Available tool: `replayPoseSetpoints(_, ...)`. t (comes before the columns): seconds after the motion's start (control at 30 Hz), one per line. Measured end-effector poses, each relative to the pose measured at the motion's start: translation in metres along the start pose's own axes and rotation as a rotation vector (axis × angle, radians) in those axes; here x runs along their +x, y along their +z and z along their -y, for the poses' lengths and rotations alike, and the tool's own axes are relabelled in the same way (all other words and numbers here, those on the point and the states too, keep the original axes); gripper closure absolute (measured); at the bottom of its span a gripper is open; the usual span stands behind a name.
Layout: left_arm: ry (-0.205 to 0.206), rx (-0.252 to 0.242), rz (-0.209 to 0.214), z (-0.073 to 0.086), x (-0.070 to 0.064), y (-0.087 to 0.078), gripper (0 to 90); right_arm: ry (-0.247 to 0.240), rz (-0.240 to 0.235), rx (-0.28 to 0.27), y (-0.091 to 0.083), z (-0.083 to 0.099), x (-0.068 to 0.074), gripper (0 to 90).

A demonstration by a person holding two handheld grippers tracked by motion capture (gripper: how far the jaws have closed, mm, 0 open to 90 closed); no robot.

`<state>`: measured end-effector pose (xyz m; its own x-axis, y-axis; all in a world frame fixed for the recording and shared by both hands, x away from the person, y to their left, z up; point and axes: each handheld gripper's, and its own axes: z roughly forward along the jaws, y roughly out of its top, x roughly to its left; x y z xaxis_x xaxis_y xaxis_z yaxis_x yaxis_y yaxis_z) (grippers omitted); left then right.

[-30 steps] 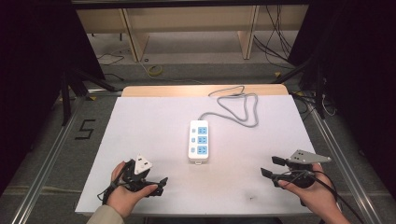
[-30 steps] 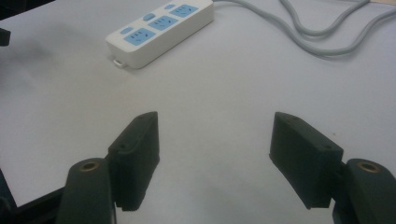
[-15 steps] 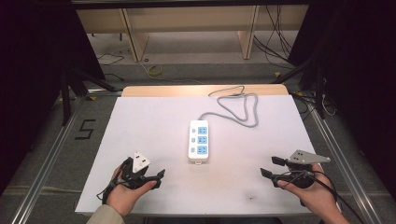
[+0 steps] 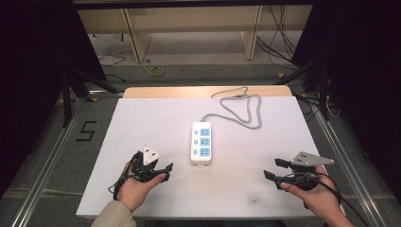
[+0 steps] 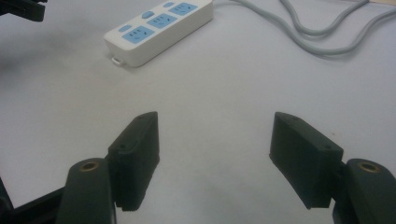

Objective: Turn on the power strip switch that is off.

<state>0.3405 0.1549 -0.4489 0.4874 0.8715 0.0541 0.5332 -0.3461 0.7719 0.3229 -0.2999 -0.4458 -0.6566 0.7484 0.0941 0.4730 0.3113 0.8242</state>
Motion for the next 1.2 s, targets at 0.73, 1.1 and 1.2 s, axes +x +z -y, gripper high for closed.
replayPoseSetpoints(0.73, -0.007, -0.008, 0.023, -0.019, -0.007, 0.017, 40.5, -0.001, -0.007, 0.009, 0.003, 0.001, 0.001, 33.4)
replayPoseSetpoints(1.1, 0.007, -0.008, 0.03, -0.025, -0.009, 0.024, 45.2, -0.005, -0.009, 0.016, 0.004, 0.001, 0.001, 33.5)
replayPoseSetpoints(1.2, 0.01, -0.01, 0.034, -0.028, -0.01, 0.027, 48.3, -0.006, -0.008, 0.024, 0.005, 0.002, 0.001, 33.5)
